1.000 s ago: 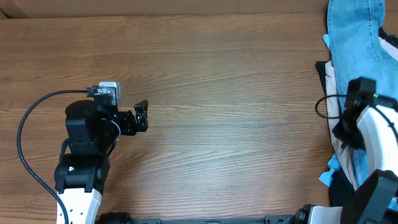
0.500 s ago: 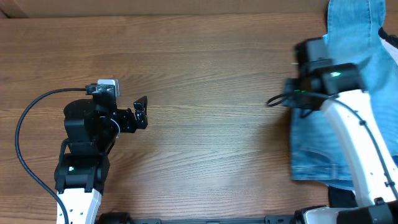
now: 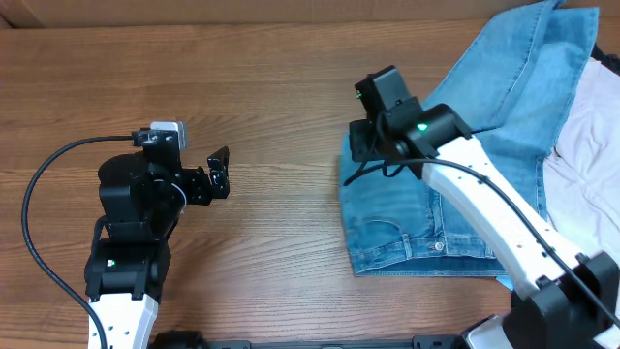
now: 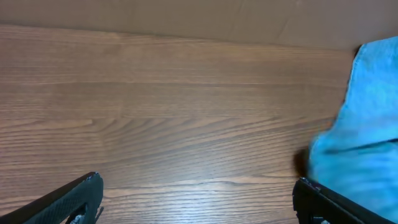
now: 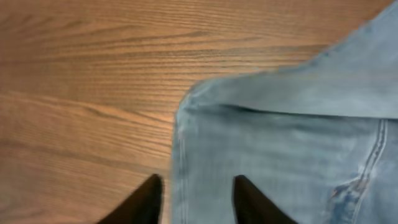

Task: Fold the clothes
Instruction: 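Grasp the jeans with the right gripper and drag them leftward, then pull the jeans further left onto the table with the right gripper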

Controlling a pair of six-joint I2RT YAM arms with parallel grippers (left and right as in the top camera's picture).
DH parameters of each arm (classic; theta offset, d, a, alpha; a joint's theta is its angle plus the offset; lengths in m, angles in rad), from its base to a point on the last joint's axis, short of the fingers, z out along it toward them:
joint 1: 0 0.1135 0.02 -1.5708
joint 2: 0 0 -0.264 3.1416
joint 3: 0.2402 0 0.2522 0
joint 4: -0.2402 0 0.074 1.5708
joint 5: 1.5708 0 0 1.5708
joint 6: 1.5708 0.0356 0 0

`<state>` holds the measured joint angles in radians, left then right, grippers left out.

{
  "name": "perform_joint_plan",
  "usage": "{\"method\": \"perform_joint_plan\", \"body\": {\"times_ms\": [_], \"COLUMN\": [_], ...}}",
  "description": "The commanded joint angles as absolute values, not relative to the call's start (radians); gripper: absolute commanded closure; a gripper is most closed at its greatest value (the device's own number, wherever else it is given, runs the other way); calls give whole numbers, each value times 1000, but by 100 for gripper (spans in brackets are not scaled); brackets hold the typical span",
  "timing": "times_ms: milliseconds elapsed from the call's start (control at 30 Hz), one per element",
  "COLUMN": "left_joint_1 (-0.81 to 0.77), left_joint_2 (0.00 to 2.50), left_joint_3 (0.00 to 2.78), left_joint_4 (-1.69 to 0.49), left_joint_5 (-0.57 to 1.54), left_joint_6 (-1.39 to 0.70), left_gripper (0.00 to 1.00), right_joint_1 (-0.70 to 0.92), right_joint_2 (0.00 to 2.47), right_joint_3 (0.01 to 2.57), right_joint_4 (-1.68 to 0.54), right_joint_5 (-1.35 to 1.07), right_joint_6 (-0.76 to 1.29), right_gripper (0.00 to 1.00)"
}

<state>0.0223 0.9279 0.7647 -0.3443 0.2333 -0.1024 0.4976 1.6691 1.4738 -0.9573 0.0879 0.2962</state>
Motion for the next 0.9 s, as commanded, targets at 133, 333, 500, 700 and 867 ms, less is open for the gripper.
{"method": "perform_joint_plan", "body": {"times_ms": [133,333,500,700,867], "left_joint_1": [-63,-235,-265,-209,-125], "left_joint_2": [941,1022,1098,1098,1082], "left_joint_3": [788,788,788,789,789], "left_joint_4": [-353,-354,-349,-321,-335], "left_joint_5": [258,251,182,173,178], "left_joint_6": [-113,-203,-298,-299,-358], "left_gripper": [0,0,0,0,0], "right_joint_1": [406,271,249,300,307], "right_joint_2": [1591,1488,1493,1499,1499], "right_joint_3": [1543,1559,1542,1356,1150], "right_joint_4": [-967,-1075,-1245,-1220,-1129], "right_joint_5": [141,102,23,4,-105], "right_joint_6": [302,302,270,293,292], "right_gripper": [13,0,0,0,0]}}
